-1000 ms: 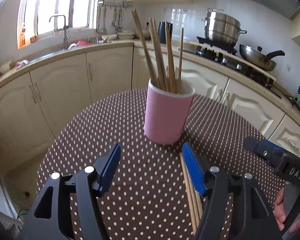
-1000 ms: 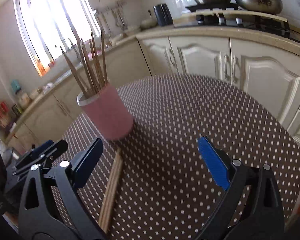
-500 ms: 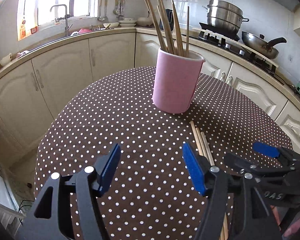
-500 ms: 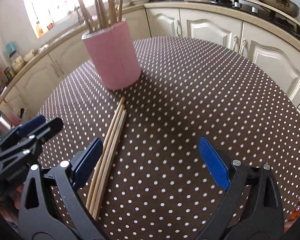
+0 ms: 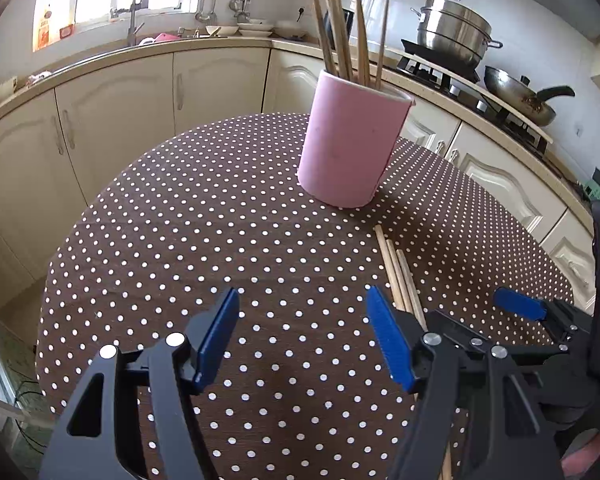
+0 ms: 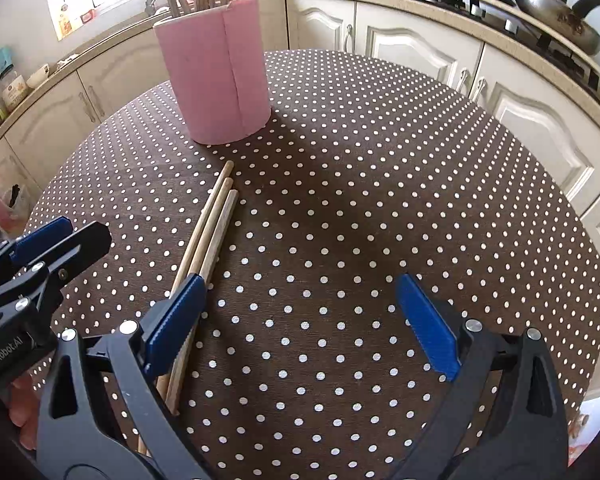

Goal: Organize utensils
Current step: 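Move both open tools down toward the remaining chopsticks beside the cup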

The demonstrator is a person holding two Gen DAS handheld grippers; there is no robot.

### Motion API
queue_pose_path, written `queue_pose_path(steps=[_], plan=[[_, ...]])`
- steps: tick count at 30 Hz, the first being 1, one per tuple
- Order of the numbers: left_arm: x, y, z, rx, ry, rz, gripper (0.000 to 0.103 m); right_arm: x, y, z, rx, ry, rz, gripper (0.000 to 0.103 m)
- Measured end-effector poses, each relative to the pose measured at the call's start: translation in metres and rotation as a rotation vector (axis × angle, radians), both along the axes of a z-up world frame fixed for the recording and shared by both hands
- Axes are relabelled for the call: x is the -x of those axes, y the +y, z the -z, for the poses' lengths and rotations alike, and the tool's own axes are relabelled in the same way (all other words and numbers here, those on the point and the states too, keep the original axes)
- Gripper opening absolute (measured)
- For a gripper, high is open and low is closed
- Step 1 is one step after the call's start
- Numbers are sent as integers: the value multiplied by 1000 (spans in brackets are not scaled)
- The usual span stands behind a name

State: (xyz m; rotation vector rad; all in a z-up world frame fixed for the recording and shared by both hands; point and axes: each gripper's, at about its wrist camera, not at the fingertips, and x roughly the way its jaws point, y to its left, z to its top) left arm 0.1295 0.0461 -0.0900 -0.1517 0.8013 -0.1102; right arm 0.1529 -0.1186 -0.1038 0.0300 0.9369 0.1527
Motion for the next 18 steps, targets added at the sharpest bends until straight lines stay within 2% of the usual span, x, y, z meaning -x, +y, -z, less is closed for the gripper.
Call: queue_pose_path(steps=[5, 18], plan=[[1, 9, 3, 17, 7, -17, 66, -3, -6, -5, -62, -1, -16, 95], [-2, 14, 6, 36, 25, -22, 66, -5, 21, -7, 107, 1, -30, 95]])
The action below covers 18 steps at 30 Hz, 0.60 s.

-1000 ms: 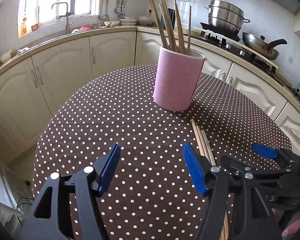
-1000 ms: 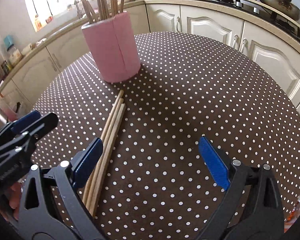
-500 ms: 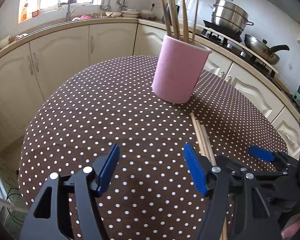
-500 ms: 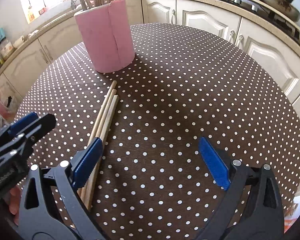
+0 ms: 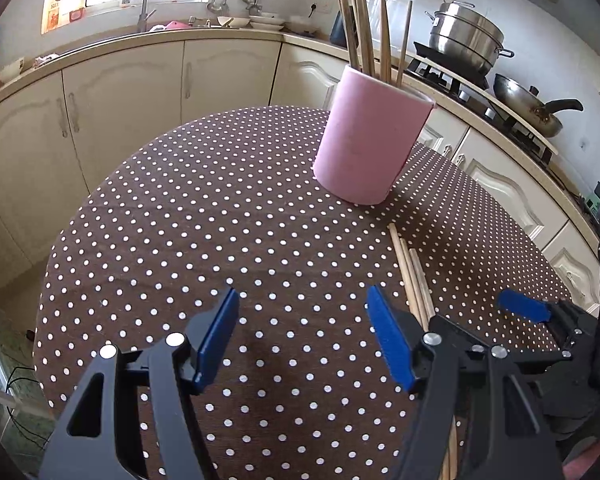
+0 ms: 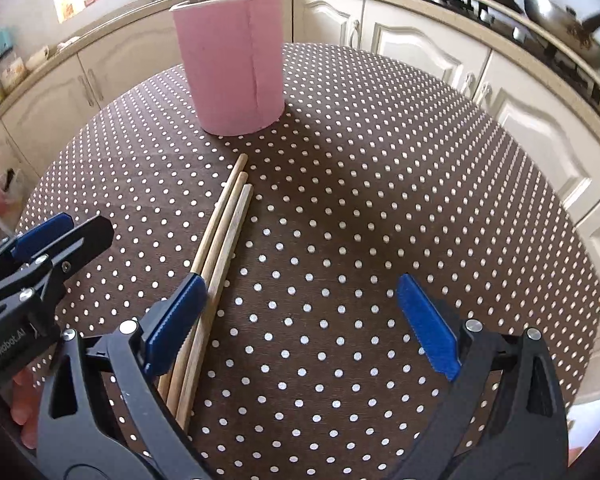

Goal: Organize utensils
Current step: 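Move both open tools down toward the remaining chopsticks beside the cup, then close the right tool on a chopstick while the left tool grasps another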

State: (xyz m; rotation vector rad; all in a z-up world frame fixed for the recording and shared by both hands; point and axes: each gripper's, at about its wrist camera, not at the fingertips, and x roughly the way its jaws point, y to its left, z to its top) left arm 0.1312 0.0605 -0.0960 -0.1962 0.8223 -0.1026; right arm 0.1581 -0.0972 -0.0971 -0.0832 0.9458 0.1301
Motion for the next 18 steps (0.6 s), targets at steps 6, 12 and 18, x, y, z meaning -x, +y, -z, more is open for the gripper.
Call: queue_pose_path(steps=[6, 12, 18], plan=[[-2, -1, -2, 0, -9, -11, 66, -6, -12, 4, -82, 33, 7, 94], [-3, -8, -7, -51, -5, -9, 66, -2, -11, 4, -32, -1, -20, 76], [-7, -22, -14, -99, -5, 14, 66, 6, -14, 0, -44, -19, -94, 15]])
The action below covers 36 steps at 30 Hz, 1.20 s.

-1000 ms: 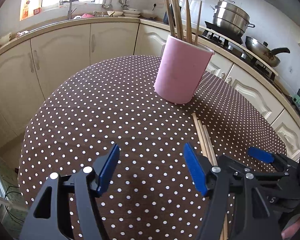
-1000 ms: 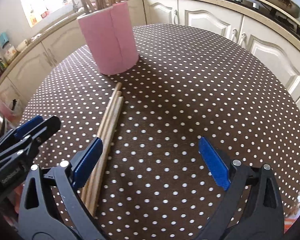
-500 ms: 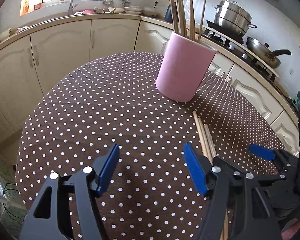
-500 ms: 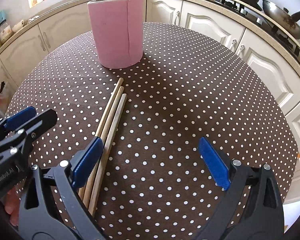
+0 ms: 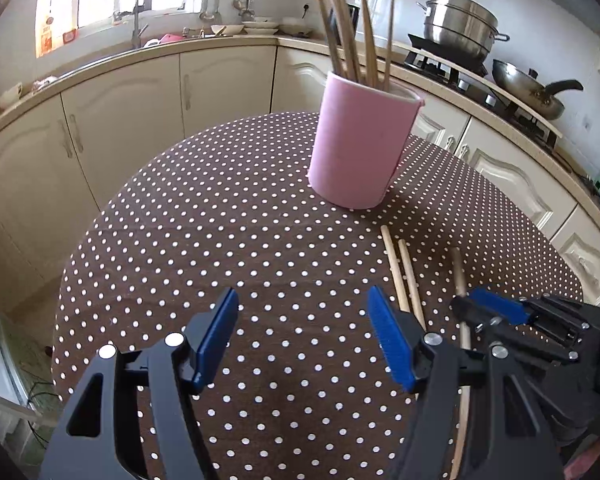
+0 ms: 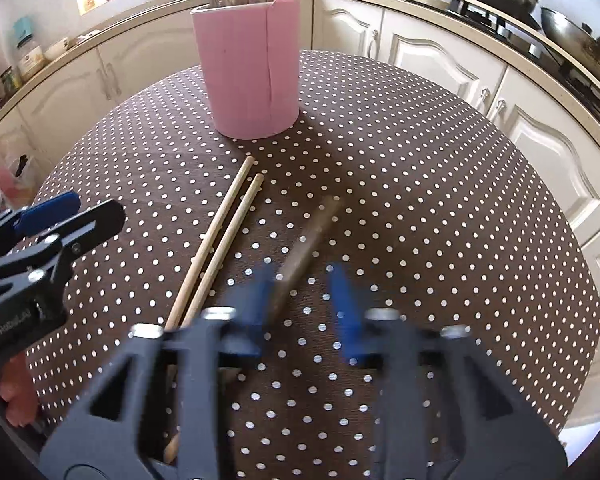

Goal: Organize utensils
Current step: 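Close the right tool on a chopstick while the left tool grasps another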

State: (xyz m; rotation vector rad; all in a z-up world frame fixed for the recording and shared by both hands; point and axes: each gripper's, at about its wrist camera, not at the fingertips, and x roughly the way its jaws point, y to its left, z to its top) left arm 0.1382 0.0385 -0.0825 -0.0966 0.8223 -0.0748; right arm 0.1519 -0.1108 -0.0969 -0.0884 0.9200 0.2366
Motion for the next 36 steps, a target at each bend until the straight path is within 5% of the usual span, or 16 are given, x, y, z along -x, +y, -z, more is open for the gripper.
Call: queue_pose_path(steps=[13, 32, 33, 35, 36], plan=[[-18, -43, 8, -91, 63, 127, 69, -23, -36, -4, 7, 54, -24, 6], [-34, -63, 20, -141, 112, 130, 75, -58, -54, -7, 11, 35, 56, 8], [-35, -66, 21, -143, 116, 133, 75, -59, -56, -8, 6, 44, 60, 12], [-37, -73, 22, -163, 128, 123, 75, -56, -62, -8, -22, 63, 76, 36], [-37, -74, 22, -164, 132, 119, 75, -51, -63, -8, -35, 65, 83, 58]])
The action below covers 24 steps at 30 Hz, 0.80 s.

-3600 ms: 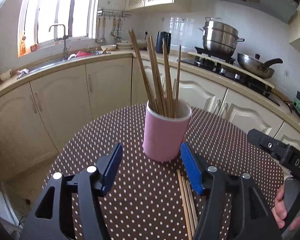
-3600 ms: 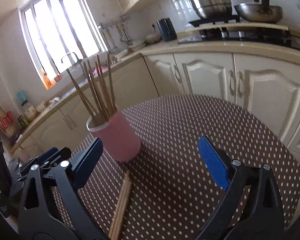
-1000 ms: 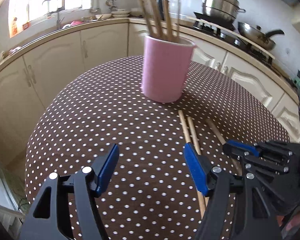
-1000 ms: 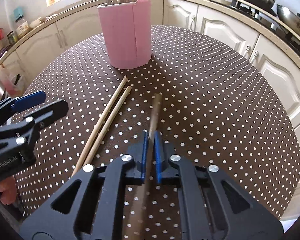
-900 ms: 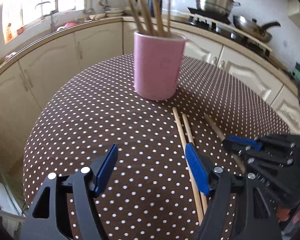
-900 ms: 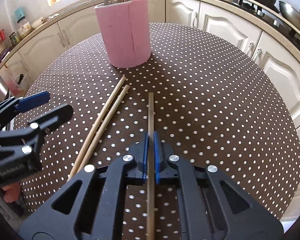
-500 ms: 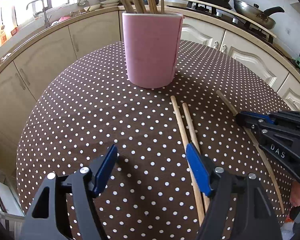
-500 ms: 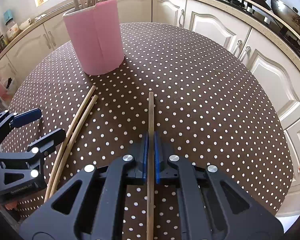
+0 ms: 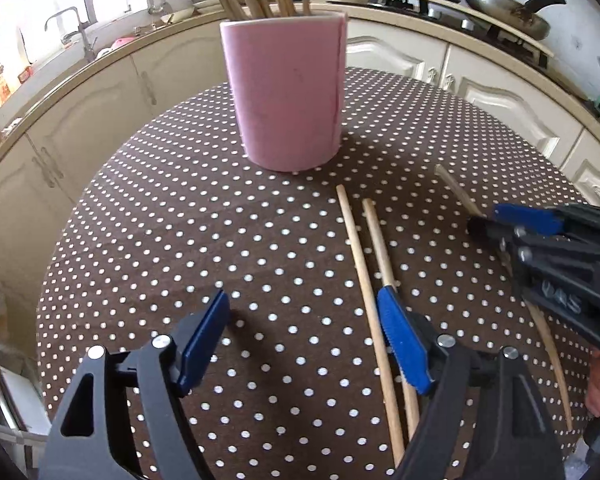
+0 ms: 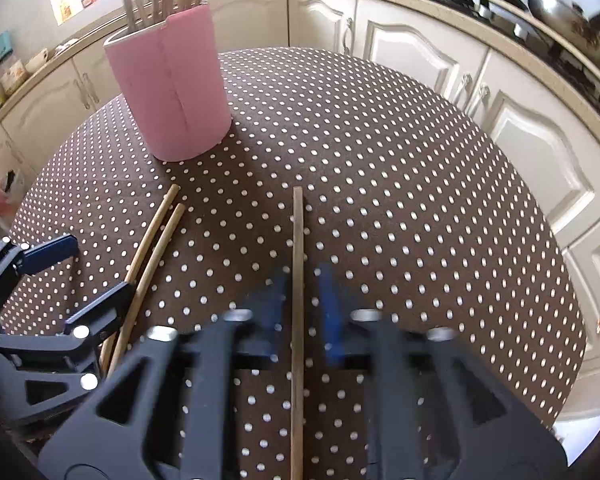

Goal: Organize utensils
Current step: 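Close the right tool on a chopstick while the left tool grasps another, then lift both held chopsticks upright and carry them over the pink cup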

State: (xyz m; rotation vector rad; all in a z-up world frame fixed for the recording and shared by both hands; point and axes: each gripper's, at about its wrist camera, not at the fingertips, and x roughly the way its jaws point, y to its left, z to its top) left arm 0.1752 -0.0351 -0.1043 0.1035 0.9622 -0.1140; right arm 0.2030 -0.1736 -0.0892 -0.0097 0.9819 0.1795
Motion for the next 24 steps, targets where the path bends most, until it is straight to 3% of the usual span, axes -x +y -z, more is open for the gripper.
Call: queue_pose_path(steps=[3, 4, 6, 7, 8, 10, 11, 13, 15, 18, 24], plan=[[0, 0, 0, 10, -5, 14, 74, 7, -2, 1, 34, -26, 8, 58], [1, 0, 0, 22, -12, 27, 68, 9, -1, 2, 50, -27, 2, 55], [3, 2, -3, 27, -28, 30, 40, 14, 1, 5, 63, -35, -3, 52], [4, 4, -4, 30, -29, 28, 18, 15, 3, 5, 75, -43, -2, 51], [4, 6, -4, 41, -28, 28, 9, 17, 5, 5, 86, -53, -13, 50], [3, 12, -4, 90, -22, 24, 8, 24, 14, 6, 80, -59, -48, 30], [3, 16, -4, 106, -17, 21, 6, 28, 18, 6, 94, -68, -61, 27], [1, 26, -3, 167, -5, 3, 6, 33, 27, 7, 104, -83, -103, 11], [0, 34, -2, 216, -1, -18, 6, 36, 30, 7, 103, -82, -111, 7], [4, 41, -2, 200, -15, -71, 6, 34, 29, 4, 67, -63, -120, 6], [15, 55, -10, 230, -65, -86, 6, 35, 11, -17, -17, -120, -53, 6]])
